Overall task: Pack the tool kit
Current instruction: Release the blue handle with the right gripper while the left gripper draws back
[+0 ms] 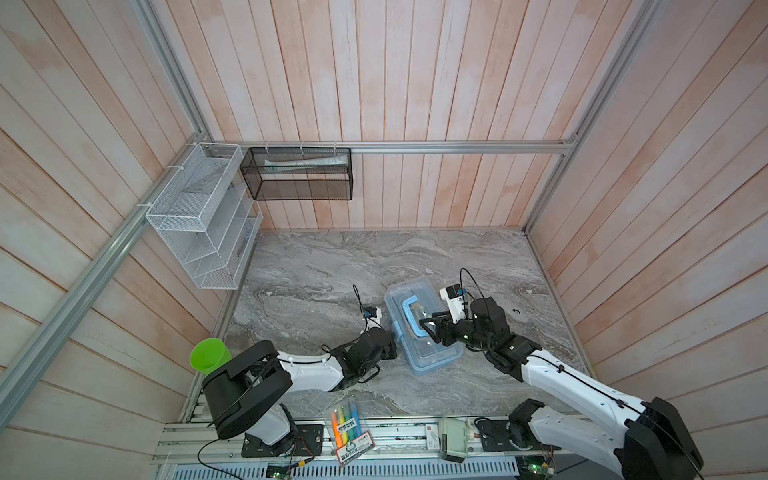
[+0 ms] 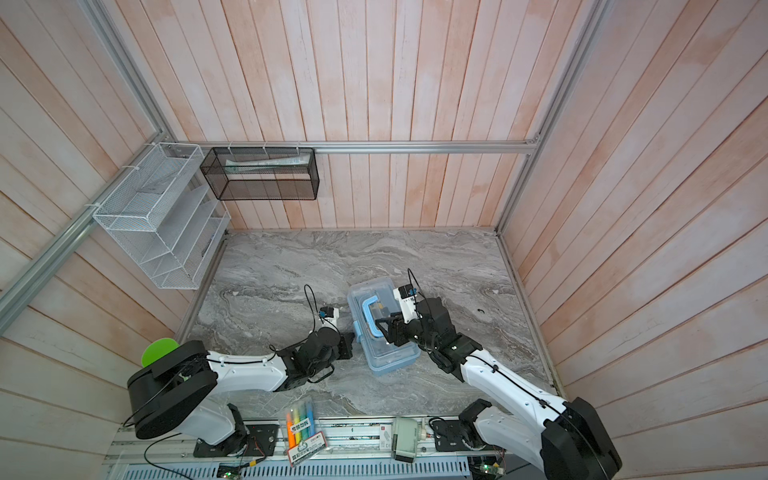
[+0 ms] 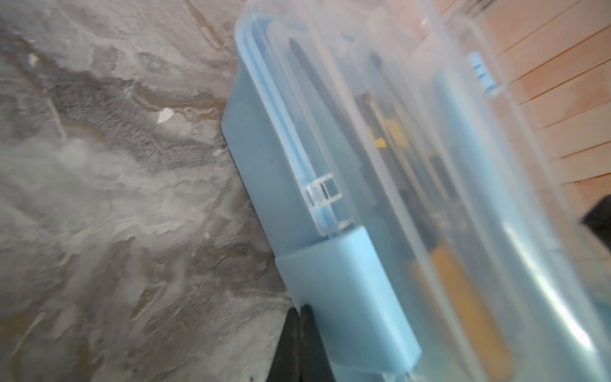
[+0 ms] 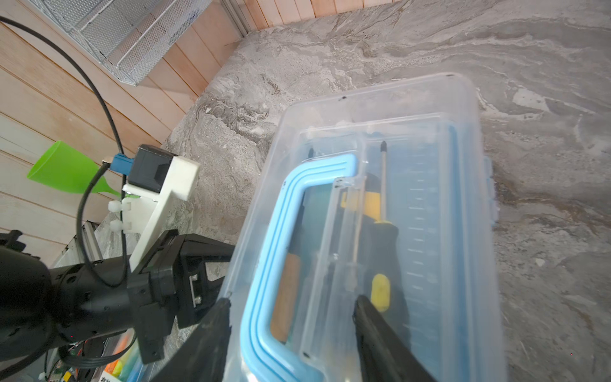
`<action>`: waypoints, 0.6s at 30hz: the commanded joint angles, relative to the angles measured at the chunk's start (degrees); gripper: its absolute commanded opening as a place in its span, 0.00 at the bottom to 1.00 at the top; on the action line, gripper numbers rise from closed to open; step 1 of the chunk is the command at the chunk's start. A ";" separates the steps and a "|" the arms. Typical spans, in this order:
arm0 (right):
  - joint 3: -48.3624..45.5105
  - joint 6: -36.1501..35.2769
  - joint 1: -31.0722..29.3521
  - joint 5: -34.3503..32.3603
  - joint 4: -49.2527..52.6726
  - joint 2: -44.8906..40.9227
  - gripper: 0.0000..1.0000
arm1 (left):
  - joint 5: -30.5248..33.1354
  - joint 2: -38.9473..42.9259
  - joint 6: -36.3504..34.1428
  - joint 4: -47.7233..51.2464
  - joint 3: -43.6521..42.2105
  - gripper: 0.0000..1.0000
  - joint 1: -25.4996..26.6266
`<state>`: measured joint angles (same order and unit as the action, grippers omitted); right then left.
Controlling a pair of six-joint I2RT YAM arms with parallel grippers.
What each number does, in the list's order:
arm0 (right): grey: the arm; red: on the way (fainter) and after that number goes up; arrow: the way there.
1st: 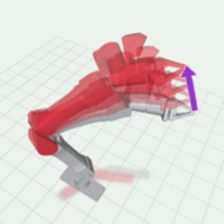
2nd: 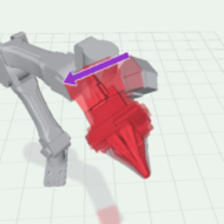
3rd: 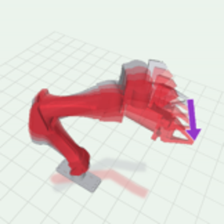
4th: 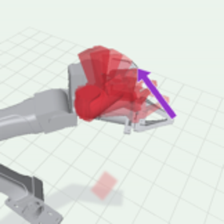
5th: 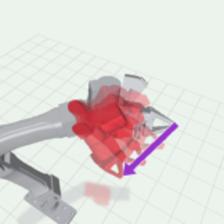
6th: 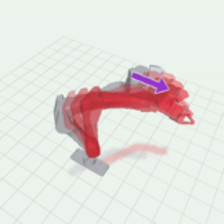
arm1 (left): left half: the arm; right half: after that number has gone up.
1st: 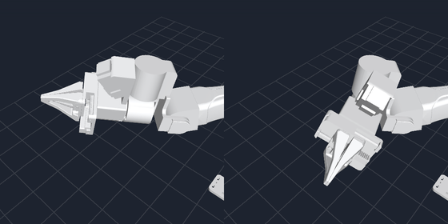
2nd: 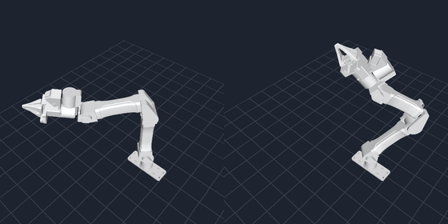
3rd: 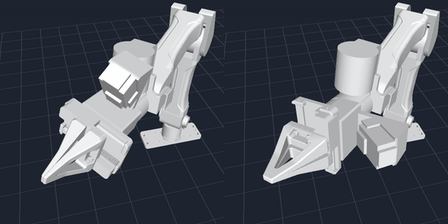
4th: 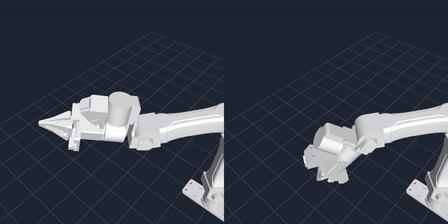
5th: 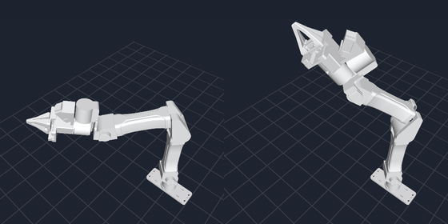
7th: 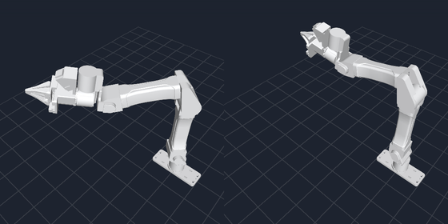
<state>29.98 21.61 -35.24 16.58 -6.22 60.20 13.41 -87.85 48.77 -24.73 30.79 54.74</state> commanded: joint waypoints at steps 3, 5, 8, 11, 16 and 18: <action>-2.47 2.37 -1.40 2.04 5.64 2.37 0.61 | -4.14 -1.01 -2.32 -9.78 2.93 0.00 1.07; -2.66 3.20 -1.42 2.73 4.29 2.48 0.61 | -3.86 -0.66 -2.50 -10.47 2.41 0.00 1.07; -3.21 4.19 -1.50 2.71 2.90 2.89 0.60 | -3.71 -0.51 -2.54 -10.19 2.46 0.00 1.14; -0.45 4.84 -1.54 -6.32 8.39 -0.05 0.58 | -2.21 0.90 -1.67 -7.93 1.45 0.00 1.25; 4.30 1.93 1.86 -18.17 15.53 -8.32 0.60 | 2.53 5.72 -1.16 -2.37 -1.43 0.00 0.46; 6.28 -0.46 5.88 -19.42 19.46 -8.70 0.61 | 3.56 8.19 -1.18 -0.64 -2.90 0.00 -1.60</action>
<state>32.53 24.12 -32.99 5.04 4.62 52.49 13.78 -82.39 47.66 -29.21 29.71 55.33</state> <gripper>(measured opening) 0.604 0.043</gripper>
